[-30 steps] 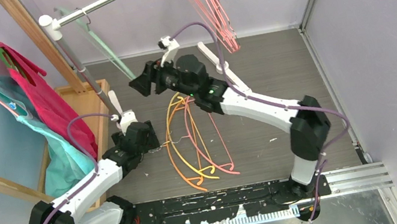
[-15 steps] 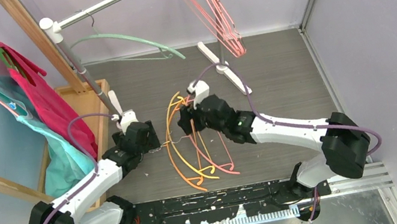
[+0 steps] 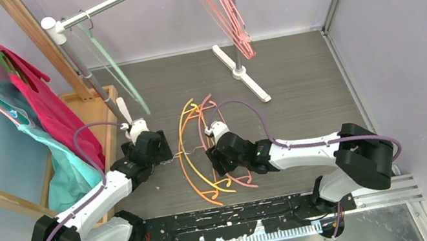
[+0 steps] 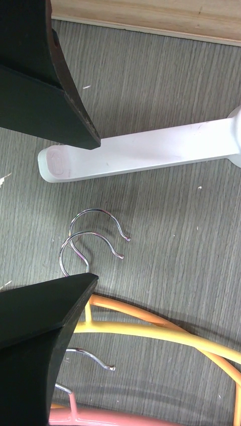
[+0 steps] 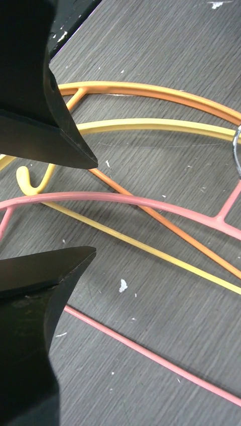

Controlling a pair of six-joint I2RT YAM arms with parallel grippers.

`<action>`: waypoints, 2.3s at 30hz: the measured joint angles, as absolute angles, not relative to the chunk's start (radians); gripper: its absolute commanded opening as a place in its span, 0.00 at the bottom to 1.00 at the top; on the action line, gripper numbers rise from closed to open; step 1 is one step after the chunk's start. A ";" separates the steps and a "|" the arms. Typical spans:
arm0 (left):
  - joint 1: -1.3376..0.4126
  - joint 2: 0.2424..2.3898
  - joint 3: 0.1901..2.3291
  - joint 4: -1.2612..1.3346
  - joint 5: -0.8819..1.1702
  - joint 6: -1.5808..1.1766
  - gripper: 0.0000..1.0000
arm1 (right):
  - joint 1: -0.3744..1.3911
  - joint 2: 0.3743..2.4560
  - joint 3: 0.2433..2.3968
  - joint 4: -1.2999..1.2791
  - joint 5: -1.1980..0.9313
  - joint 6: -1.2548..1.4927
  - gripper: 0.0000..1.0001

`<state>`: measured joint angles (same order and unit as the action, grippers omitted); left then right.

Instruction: Organize the hangers

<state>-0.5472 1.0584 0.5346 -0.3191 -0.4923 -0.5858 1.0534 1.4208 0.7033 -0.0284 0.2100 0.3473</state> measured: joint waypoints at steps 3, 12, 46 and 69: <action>-0.547 1.060 0.535 -0.319 -0.493 -0.586 0.98 | 1.057 1.422 0.692 -0.032 0.198 0.357 0.59; -0.547 1.060 0.535 -0.319 -0.493 -0.586 0.98 | 1.078 1.507 0.683 -0.031 0.169 0.378 0.35; -0.547 1.028 0.534 -0.319 -0.492 -0.587 0.98 | 1.081 1.354 0.986 -0.029 0.387 0.297 0.01; -0.547 1.016 0.528 -0.319 -0.492 -0.586 0.98 | 0.946 1.348 1.192 0.269 0.300 0.347 0.01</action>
<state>-0.5472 1.0164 0.5282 -0.3195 -0.4923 -0.5861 0.9463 1.3483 1.1923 0.2691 0.2996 0.3470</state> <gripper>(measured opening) 0.979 0.149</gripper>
